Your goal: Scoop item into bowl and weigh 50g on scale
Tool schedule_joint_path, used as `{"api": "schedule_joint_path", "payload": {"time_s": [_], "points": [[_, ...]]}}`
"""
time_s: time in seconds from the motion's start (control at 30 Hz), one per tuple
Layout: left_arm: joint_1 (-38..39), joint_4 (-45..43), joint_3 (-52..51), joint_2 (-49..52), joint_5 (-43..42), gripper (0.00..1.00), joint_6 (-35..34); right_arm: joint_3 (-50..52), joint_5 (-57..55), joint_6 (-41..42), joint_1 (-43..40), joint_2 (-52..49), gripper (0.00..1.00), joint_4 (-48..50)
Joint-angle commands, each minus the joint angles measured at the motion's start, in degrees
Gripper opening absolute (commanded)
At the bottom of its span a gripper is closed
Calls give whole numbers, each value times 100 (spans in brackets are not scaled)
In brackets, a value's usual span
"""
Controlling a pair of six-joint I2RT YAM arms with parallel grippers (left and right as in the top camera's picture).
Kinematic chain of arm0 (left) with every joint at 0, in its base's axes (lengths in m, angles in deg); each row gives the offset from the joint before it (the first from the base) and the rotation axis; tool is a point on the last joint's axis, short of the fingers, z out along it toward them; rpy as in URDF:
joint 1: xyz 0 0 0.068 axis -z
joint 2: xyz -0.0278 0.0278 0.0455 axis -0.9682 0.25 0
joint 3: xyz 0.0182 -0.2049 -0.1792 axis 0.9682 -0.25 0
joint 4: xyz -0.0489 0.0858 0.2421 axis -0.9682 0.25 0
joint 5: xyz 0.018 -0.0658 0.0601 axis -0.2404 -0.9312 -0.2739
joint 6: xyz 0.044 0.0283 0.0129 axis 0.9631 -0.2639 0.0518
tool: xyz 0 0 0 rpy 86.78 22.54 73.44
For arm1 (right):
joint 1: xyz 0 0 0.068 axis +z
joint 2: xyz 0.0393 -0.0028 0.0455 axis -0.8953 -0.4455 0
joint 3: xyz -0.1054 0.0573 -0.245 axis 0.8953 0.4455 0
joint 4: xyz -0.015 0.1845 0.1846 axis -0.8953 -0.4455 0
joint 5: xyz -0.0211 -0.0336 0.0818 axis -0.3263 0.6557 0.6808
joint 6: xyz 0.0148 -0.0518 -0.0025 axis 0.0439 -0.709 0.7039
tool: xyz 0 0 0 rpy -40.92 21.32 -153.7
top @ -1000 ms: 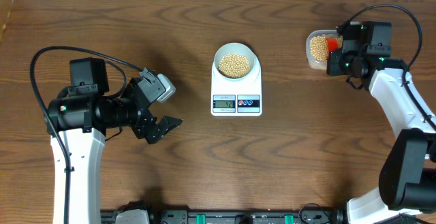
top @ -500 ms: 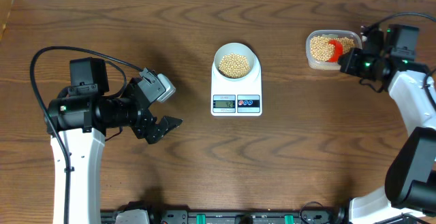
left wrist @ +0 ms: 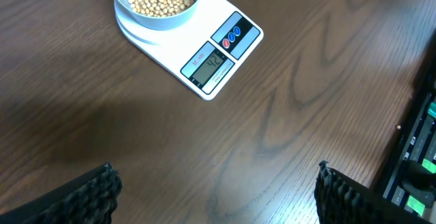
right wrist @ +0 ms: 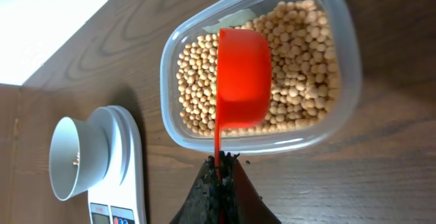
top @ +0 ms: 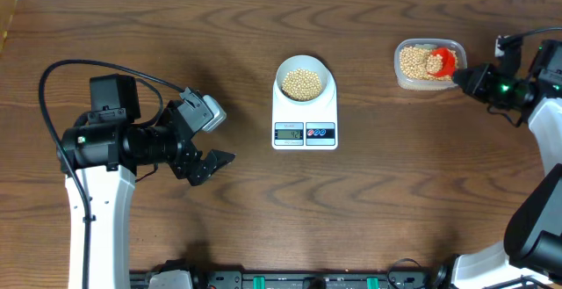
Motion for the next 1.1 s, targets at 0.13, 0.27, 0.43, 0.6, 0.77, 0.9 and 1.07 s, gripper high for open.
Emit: {"api": "schedule_joint_path", "payload": {"time_s": [0.13,0.27,0.43,0.6,0.77,0.9,1.07], "points": [[11,17,153,-37,-92,93,76,11,796,-50,-317,-46,1,-7],[11,17,155,-39,-90,93,76,11,1130,-46,-334,-46,1,2],[11,17,153,-37,-92,93,76,11,1554,-44,-332,-46,1,76],[11,17,155,-37,-92,93,76,11,2140,195,-297,-46,1,299],[11,17,153,-37,-92,93,76,11,2369,507,-160,-46,1,376],[11,17,155,-37,-92,93,76,11,2369,717,186,-46,1,625],[11,17,153,-37,-92,93,76,11,2367,1196,743,-46,1,1257]]}}
